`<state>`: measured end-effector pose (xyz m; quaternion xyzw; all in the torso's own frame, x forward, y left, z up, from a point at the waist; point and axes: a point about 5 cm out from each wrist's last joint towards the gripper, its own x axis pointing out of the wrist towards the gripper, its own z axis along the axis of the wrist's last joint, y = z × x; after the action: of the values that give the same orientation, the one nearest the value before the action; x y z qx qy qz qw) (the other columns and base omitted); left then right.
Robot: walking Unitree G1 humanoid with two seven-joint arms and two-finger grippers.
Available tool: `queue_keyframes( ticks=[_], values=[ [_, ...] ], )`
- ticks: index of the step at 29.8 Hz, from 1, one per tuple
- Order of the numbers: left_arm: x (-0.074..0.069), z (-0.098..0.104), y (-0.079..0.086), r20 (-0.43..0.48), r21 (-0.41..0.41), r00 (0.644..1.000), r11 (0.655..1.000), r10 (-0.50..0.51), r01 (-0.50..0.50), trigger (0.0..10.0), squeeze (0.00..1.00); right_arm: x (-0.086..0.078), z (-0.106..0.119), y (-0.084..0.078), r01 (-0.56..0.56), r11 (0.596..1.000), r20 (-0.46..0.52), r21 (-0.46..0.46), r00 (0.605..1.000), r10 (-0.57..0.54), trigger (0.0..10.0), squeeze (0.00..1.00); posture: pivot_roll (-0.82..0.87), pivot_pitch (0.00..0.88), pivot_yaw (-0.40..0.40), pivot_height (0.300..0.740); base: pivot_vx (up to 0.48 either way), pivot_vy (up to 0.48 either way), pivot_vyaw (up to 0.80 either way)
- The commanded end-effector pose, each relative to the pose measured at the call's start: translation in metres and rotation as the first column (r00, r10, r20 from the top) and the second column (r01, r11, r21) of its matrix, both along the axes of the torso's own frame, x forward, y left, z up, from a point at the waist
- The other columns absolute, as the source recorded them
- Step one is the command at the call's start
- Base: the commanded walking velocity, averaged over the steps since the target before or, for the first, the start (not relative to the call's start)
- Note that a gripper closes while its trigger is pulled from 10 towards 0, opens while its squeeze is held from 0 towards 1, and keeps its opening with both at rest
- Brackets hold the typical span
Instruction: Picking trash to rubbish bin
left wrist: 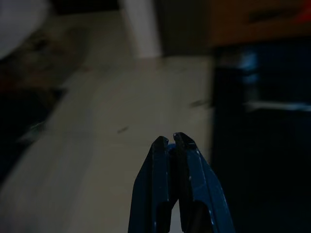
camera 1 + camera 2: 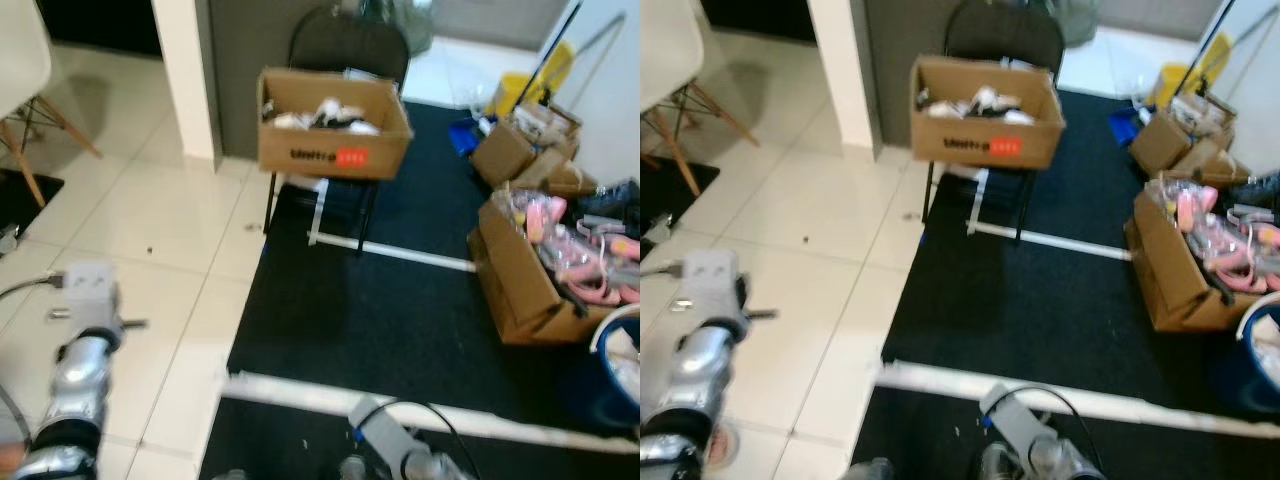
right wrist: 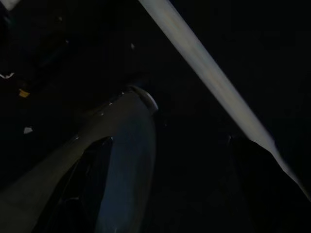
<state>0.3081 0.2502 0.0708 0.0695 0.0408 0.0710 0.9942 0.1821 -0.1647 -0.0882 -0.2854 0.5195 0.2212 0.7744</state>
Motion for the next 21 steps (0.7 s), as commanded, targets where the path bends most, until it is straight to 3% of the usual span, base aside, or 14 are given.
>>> queue_keyframes(
  ticks=[1,3,8,21],
  values=[
    [0.010,0.009,-0.042,0.056,-0.034,0.989,0.990,-0.136,0.139,10.0,0.00,-0.020,-0.008,-0.009,0.002,1.000,-0.076,-0.029,0.997,-0.004,10.0,0.00,0.10,0.137,-0.023,0.740,0.341,0.000,-0.77],
    [0.013,0.013,-0.061,0.086,-0.048,0.979,0.981,-0.183,0.187,10.0,0.00,-0.020,-0.008,-0.009,0.007,1.000,-0.071,-0.027,0.997,-0.009,10.0,0.00,0.10,0.137,-0.023,0.740,0.341,0.000,-0.61],
    [0.012,0.012,-0.077,0.096,-0.059,0.972,0.974,-0.212,0.218,10.0,0.00,-0.020,-0.008,-0.008,0.004,1.000,-0.074,-0.024,0.997,-0.006,10.0,0.00,0.10,0.139,-0.023,0.740,0.340,0.000,-0.09],
    [0.006,0.017,-0.052,0.070,-0.008,0.983,0.985,-0.171,0.172,10.0,0.00,-0.020,-0.008,-0.006,-0.010,1.000,-0.077,-0.022,0.997,0.008,10.0,0.00,0.11,0.130,-0.018,0.740,0.341,0.000,0.00]
  ],
)
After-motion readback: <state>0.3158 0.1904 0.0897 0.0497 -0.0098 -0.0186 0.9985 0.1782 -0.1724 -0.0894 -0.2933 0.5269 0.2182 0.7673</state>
